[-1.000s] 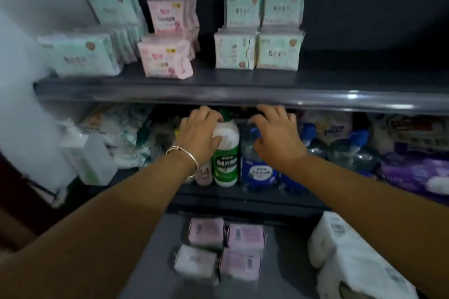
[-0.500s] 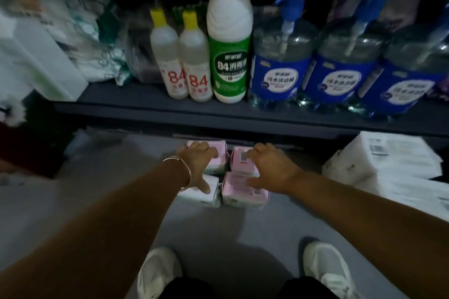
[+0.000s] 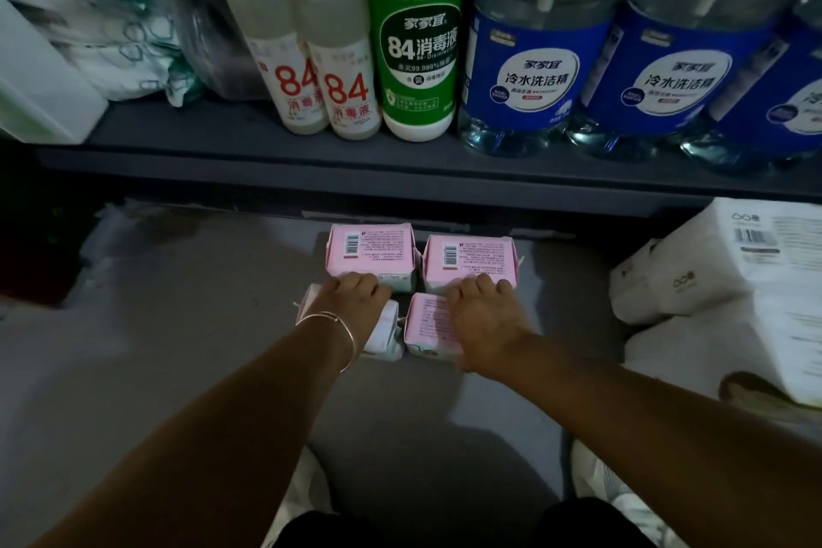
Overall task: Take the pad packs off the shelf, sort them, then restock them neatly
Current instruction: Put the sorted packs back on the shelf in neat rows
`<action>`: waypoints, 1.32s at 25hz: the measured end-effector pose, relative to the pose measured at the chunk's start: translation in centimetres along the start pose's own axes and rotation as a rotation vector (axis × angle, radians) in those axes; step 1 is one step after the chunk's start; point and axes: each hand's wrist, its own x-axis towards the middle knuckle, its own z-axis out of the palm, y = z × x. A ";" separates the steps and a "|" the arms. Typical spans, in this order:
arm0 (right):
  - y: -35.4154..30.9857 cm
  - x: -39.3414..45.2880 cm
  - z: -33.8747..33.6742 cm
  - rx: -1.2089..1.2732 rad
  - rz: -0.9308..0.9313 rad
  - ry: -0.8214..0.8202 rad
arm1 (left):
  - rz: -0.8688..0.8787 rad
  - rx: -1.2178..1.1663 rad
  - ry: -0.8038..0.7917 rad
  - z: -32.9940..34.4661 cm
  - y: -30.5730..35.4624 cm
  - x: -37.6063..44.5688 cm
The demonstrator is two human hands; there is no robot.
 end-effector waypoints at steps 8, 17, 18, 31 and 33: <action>3.2 -1.8 -4.7 0.495 0.071 -0.027 | 0.053 -0.238 -0.207 -4.2 -2.8 -0.3; 10.0 -10.7 -18.6 1.025 0.118 0.217 | -0.011 -0.595 -0.109 -22.4 -7.3 -8.1; 10.5 -11.8 -20.3 1.063 0.114 0.250 | -0.012 -0.633 -0.084 -24.4 -7.8 -9.2; 13.4 -20.3 -37.8 1.133 0.033 0.688 | -0.021 -0.666 0.218 -42.6 -11.7 -18.6; 14.2 -20.5 -39.6 1.176 0.010 0.727 | -0.016 -0.691 0.262 -44.5 -12.6 -18.9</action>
